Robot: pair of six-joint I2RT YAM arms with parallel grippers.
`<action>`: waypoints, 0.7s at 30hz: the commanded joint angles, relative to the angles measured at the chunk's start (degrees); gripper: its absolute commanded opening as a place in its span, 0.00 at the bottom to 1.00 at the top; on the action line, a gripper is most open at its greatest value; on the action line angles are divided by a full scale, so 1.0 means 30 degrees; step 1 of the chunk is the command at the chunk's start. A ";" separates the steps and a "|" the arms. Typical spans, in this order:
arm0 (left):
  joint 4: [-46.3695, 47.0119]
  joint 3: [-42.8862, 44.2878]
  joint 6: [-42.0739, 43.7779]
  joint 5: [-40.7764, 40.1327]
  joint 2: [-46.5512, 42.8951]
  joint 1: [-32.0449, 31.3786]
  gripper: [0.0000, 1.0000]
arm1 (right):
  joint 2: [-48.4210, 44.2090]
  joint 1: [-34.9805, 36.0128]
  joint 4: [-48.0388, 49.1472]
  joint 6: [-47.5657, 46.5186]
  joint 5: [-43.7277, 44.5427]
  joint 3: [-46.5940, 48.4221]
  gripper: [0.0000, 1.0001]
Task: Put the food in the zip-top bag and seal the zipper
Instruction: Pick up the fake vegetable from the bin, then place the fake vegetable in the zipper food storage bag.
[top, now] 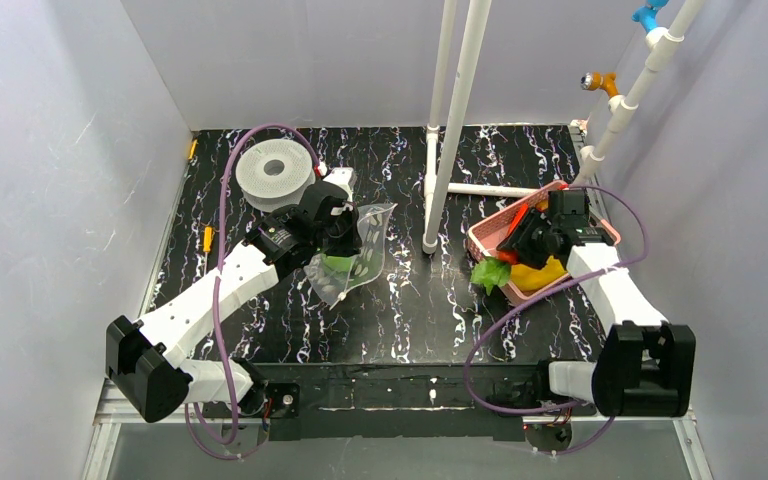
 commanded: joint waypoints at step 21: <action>-0.0054 0.0647 0.0245 -0.0054 -0.0160 0.0090 0.00 | -0.6706 0.4465 -0.2211 -0.0008 -1.3698 -0.1262 0.01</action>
